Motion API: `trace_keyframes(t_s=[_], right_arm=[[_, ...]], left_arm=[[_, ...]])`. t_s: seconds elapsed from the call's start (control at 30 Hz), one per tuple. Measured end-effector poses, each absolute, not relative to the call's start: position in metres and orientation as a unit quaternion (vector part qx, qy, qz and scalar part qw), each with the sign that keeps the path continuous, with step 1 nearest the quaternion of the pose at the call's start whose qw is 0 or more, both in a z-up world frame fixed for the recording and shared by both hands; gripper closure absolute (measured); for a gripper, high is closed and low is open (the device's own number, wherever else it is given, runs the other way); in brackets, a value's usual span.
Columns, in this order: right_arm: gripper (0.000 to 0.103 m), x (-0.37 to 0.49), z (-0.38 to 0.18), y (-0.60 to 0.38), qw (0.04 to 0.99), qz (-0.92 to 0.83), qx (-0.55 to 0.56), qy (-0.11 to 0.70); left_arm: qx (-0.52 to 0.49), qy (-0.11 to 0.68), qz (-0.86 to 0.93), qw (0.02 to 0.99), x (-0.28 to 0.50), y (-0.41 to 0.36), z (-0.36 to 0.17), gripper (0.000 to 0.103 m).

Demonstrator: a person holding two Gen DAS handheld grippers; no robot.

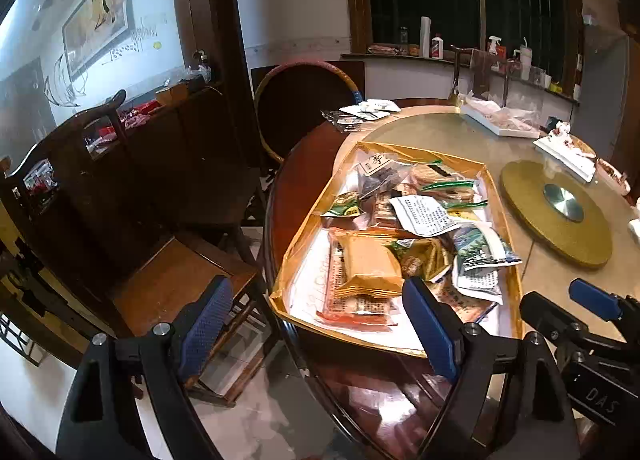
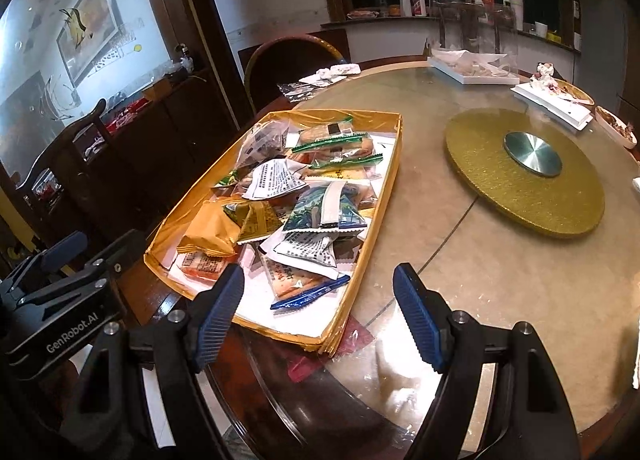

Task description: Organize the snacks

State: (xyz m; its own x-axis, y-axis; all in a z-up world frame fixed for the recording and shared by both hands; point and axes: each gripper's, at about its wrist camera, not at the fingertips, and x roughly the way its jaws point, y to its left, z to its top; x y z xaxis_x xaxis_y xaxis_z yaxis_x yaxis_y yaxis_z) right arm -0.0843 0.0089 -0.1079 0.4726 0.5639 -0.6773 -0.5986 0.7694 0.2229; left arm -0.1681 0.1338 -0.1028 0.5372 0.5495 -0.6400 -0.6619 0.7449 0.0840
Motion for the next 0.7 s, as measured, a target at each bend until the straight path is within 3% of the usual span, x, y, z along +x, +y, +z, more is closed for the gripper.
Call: trace_keyframes(t_s=[0.7], right_arm=[[0.026, -0.078, -0.107, 0.025, 0.857, 0.341, -0.015, 0.386]], left_arm=[[-0.072, 0.353, 0.353, 0.863, -0.164, 0.148, -0.113, 0.016]])
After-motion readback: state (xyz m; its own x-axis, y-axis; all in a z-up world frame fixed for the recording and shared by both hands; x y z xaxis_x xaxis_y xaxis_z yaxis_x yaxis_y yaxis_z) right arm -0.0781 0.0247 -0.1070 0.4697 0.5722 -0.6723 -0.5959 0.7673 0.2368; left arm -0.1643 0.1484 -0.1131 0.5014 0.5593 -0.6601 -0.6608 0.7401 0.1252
